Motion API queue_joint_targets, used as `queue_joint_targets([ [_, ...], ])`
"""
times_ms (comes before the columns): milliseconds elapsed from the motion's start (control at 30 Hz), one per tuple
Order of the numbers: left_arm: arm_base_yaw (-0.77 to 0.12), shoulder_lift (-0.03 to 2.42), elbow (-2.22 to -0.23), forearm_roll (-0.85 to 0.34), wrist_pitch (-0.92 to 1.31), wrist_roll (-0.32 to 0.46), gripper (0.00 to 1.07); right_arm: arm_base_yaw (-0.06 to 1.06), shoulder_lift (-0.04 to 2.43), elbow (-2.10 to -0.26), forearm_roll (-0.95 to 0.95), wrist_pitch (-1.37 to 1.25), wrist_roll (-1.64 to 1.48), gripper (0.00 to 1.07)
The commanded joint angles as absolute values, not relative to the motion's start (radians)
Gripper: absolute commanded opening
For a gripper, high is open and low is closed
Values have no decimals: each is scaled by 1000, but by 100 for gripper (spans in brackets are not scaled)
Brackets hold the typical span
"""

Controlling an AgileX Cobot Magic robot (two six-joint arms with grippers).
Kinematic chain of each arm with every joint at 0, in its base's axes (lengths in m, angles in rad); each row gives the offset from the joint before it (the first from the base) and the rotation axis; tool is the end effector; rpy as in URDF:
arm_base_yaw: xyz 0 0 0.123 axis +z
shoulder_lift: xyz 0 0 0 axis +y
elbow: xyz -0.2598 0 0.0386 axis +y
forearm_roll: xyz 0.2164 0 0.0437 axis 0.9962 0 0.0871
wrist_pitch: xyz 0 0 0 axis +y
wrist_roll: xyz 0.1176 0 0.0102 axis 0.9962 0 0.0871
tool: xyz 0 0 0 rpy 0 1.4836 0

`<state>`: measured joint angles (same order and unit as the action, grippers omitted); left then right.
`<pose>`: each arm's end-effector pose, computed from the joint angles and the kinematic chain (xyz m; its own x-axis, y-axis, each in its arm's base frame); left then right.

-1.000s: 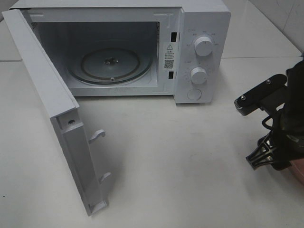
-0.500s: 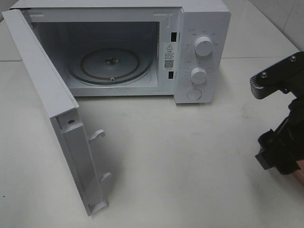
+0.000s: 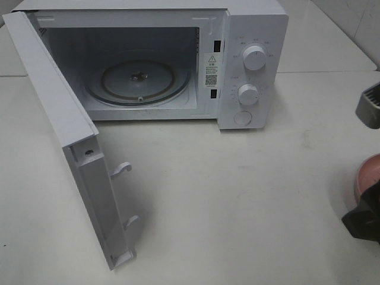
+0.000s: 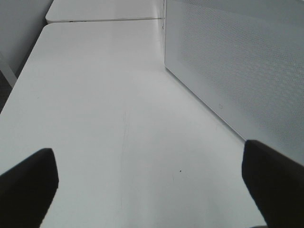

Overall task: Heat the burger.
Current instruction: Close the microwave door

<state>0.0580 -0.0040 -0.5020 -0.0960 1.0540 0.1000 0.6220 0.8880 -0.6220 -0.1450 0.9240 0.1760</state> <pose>0.0141 -0.0090 0.2515 -0.4407 0.0268 -0.8973 0.0400 0.9991 0.0102 0.1214 0.0703 0.2298 -0.7679 -0.4428 -0.4629 -0.4702 0.8803 -0.0621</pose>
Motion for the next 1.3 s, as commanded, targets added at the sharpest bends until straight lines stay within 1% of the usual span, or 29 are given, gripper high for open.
queue_joint_targets([
  [33, 50, -25, -499, -97, 1039, 93, 100, 620, 810, -623, -138, 983, 158, 76],
  [233, 50, -25, -499, -97, 1039, 93, 100, 620, 745, -623, -138, 1037, 158, 76],
  [400, 50, -25, -499, -97, 1039, 93, 100, 620, 621, -617, -138, 1110, 158, 76],
  [500, 50, -25, -499, -97, 1039, 93, 100, 620, 595, -617, -138, 1113, 158, 76],
  [567, 50, -25, -499, -97, 1039, 93, 100, 620, 478, -602, -142, 1112, 157, 76],
  [600, 50, -25, -499, -97, 1039, 93, 100, 620, 478, -602, -142, 1112, 157, 76],
  [767, 50, -25, -499, -97, 1039, 93, 100, 617, 328, -538, -141, 1110, 158, 76],
  [867, 50, -25, -499, -97, 1039, 93, 100, 617, 310, -542, -141, 1105, 160, 76],
  [1000, 50, -25, -499, -97, 1039, 93, 100, 558, 254, -532, -126, 1081, 164, 76],
  [1033, 50, -25, -499, -97, 1039, 93, 100, 502, 229, -524, -122, 1065, 158, 76],
  [1067, 50, -25, -499, -97, 1039, 93, 100, 502, 229, -524, -122, 1065, 158, 76],
  [1100, 50, -25, -499, -96, 1039, 93, 100, 474, 214, -516, -122, 1053, 158, 76],
  [1133, 50, -25, -499, -96, 1039, 93, 100, 423, 180, -511, -119, 1042, 153, 76],
  [1167, 50, -25, -499, -96, 1039, 93, 100, 423, 180, -511, -119, 1042, 153, 76],
  [1200, 50, -25, -499, -96, 1039, 93, 100, 404, 167, -510, -119, 1042, 153, 76],
  [1233, 50, -25, -499, -96, 1039, 93, 100, 362, 136, -510, -119, 1042, 153, 76],
  [1267, 50, -25, -499, -96, 1039, 93, 100, 362, 136, -510, -119, 1042, 153, 76],
  [1300, 50, -25, -499, -96, 1039, 93, 100, 339, 118, -510, -119, 1042, 153, 76],
])
